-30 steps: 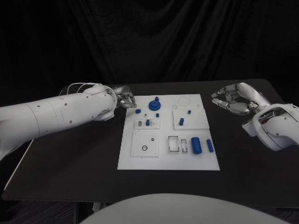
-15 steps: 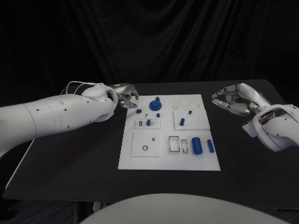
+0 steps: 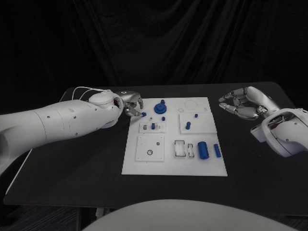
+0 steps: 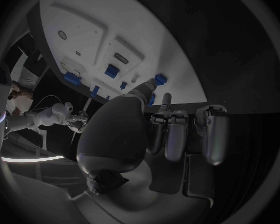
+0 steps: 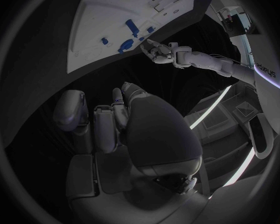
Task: Assemble the parts on the task board
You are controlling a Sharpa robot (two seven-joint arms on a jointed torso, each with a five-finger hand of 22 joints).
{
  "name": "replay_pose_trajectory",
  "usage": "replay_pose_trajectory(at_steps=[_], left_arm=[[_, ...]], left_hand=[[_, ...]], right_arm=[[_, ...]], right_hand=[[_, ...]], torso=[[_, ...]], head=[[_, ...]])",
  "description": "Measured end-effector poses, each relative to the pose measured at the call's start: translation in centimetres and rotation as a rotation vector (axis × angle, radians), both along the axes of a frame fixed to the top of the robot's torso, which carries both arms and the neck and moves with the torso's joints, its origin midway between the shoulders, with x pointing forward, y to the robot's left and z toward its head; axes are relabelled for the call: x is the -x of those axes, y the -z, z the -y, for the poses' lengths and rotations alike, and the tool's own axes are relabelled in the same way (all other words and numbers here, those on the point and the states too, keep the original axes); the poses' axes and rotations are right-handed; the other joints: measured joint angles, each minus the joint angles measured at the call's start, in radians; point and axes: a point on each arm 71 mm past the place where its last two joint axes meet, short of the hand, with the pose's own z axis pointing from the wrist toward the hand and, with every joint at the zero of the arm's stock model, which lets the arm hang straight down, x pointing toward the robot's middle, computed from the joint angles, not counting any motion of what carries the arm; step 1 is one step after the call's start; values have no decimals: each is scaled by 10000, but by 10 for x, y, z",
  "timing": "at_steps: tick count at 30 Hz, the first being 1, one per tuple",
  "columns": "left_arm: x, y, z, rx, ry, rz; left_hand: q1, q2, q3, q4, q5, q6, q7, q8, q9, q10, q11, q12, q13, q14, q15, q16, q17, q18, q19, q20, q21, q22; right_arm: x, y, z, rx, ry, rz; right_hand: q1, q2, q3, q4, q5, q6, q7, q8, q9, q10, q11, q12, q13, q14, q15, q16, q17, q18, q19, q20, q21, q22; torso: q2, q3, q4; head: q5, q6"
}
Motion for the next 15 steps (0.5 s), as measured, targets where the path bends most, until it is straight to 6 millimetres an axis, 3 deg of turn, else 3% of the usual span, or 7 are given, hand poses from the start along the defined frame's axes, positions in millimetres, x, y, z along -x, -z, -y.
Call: replay_pose_trajectory(at_steps=[15], left_arm=[[-3, 17, 10, -30, 175, -28]], left_hand=[[218, 111, -35, -20, 638, 269, -32, 1, -524, 3, -4, 0, 0, 0, -1, 0, 0, 2, -1, 0, 30, -1]], right_arm=[[1, 0, 0, 2, -10, -33]], right_hand=[[0, 0, 0, 0, 0, 0, 0, 0, -8, 0, 0, 0, 1, 0, 0, 0, 0, 0, 0, 0, 0, -1]], torso=[[5, 8, 10]], head=[[-65, 0]])
